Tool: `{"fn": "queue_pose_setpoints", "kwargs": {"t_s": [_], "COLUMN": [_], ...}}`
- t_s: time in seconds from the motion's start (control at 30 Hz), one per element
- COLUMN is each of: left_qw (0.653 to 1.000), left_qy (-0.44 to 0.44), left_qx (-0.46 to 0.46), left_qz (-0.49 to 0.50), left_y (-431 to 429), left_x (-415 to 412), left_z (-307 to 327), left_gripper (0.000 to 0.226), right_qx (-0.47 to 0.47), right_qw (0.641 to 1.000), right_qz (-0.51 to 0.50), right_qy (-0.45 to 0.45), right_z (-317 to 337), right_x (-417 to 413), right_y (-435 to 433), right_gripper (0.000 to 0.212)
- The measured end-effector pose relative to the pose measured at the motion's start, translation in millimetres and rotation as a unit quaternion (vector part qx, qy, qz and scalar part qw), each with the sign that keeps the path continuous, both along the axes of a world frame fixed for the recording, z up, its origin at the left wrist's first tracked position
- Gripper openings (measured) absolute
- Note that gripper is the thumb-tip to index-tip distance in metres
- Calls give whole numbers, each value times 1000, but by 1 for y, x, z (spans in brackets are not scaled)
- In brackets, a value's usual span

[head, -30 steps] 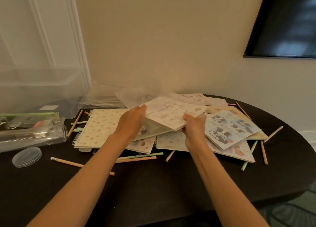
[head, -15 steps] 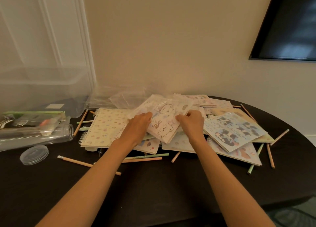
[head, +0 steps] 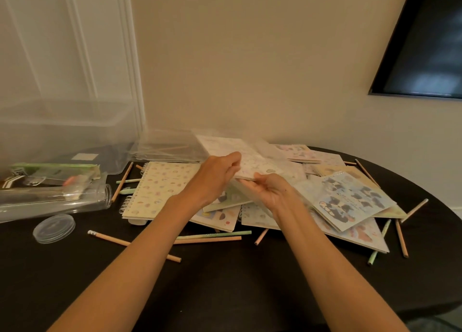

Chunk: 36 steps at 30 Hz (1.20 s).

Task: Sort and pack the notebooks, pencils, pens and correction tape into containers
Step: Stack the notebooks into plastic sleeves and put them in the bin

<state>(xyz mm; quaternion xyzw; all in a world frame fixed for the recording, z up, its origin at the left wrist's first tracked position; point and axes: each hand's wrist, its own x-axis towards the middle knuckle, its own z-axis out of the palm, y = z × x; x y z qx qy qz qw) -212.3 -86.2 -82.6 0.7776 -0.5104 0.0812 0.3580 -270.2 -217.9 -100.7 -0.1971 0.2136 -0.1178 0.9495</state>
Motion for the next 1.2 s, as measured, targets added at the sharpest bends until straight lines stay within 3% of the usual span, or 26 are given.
{"fn": "queue_pose_setpoints", "kwargs": {"t_s": [0.13, 0.23, 0.33, 0.43, 0.53, 0.67, 0.8, 0.9, 0.97, 1.1, 1.2], "left_qw": [997, 989, 965, 914, 885, 882, 812, 732, 706, 762, 846], "left_qy": [55, 141, 224, 323, 428, 440, 535, 611, 632, 584, 453], "left_qx": [10, -30, -116, -119, -107, -144, -218, -289, -305, -224, -90], "left_qz": [-50, -31, 64, 215, 151, 90, 85, 88, 96, 169, 268], "left_y": [11, 22, 27, 27, 26, 37, 50, 54, 55, 53, 53], "left_x": [-1, 2, 12, 31, 35, 31, 38, 48, 52, 48, 50], "left_z": [2, -1, 1, -2, -9, -10, -15, -21, -27, -36, -34], "left_gripper": [19, 18, 21, 51, 46, 28, 34, 42, 46, 45, 42], "right_qx": [13, -11, -9, -30, -37, -101, -264, -349, -395, -499, -511], "right_qw": [999, 999, 999, 998, 998, 994, 962, 930, 906, 836, 836], "right_qz": [-32, -46, -45, -50, -48, -34, 32, 70, 92, 184, 18], "right_qy": [-16, -5, 1, 21, 6, 30, 58, 91, 125, 134, 197], "right_z": [-5, -8, -16, -20, -15, -6, 4, 8, 12, 37, 34], "right_x": [21, 30, 38, 44, 45, 50, 43, 33, 20, -20, -21], "right_y": [1, 9, 20, 34, 49, 58, 63, 53, 38, 0, -46], "right_gripper": [42, 42, 43, 50, 49, 41, 38, 34, 33, 21, 9]}}
